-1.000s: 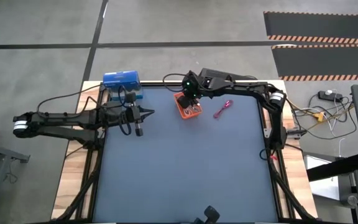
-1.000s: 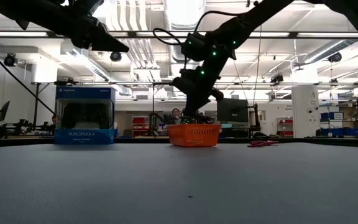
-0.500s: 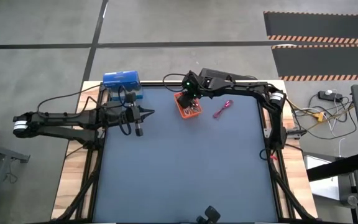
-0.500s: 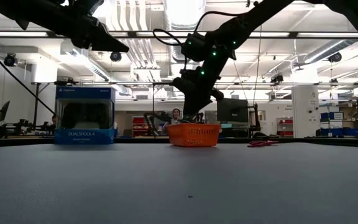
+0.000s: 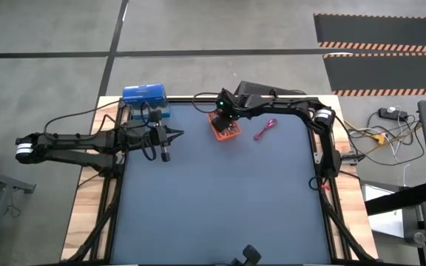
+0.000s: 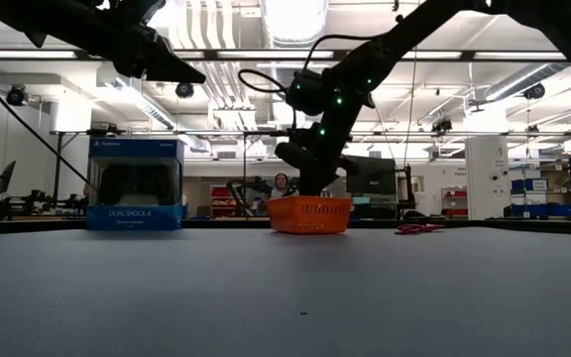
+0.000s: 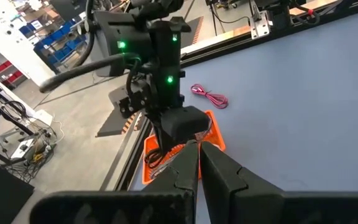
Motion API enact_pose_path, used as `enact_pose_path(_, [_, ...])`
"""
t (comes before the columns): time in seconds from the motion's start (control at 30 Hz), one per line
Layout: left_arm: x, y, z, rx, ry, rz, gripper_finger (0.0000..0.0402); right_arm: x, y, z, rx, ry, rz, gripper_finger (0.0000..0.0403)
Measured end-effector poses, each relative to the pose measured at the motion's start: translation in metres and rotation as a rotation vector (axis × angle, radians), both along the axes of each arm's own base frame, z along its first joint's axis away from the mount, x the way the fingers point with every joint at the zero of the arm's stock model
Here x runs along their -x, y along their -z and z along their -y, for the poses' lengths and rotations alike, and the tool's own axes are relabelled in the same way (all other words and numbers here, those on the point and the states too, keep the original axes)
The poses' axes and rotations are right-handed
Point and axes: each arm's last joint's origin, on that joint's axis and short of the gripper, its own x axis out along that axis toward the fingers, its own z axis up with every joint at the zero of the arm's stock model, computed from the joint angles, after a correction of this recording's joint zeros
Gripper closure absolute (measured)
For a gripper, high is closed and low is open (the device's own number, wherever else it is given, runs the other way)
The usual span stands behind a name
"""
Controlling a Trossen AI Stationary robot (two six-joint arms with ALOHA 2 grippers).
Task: Pick and place USB-C Cables
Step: Put the black charger cable into the orange bin
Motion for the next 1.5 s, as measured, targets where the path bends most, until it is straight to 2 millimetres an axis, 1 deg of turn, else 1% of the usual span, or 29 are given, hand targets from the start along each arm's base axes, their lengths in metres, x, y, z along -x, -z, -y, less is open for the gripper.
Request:
enact_pose_path(0.13, [0.000,0.000,0.000,0.000,0.000,0.000,0.0400,-0.002,0.008,0.001,-0.006,-0.001,-0.011,0.0389])
enact_pose_path(0.63, [0.000,0.000,0.000,0.000,0.000,-0.001,0.0400,-0.003,0.010,0.002,-0.013,0.025,0.011,0.0394])
enact_pose_path(0.87, [0.000,0.000,0.000,0.000,0.000,-0.001,0.0400,-0.001,-0.004,0.001,-0.002,0.026,0.034,0.0394])
enact_pose_path(0.97, [0.000,0.000,0.000,0.000,0.000,-0.001,0.0400,0.002,-0.014,-0.001,0.000,0.031,0.047,0.0394])
enact_pose_path(1.17, [0.000,0.000,0.000,0.000,0.000,-0.001,0.0400,0.013,-0.042,-0.009,-0.020,0.053,0.078,0.0394])
enact_pose_path(1.27, [0.000,0.000,0.000,0.000,0.000,-0.001,0.0400,0.015,-0.048,-0.010,-0.031,0.053,0.093,0.0394])
enact_pose_path(1.37, [0.000,0.000,0.000,0.000,0.000,-0.001,0.0400,0.015,-0.046,-0.011,-0.033,0.052,0.090,0.0394])
enact_pose_path(1.43, [0.000,0.000,0.000,0.000,0.000,-0.001,0.0400,0.012,-0.040,-0.010,-0.034,0.055,0.087,0.0394])
enact_pose_path(1.5, [0.000,0.000,0.000,0.000,0.000,-0.001,0.0400,0.010,-0.029,-0.009,-0.041,0.069,0.064,0.0393])
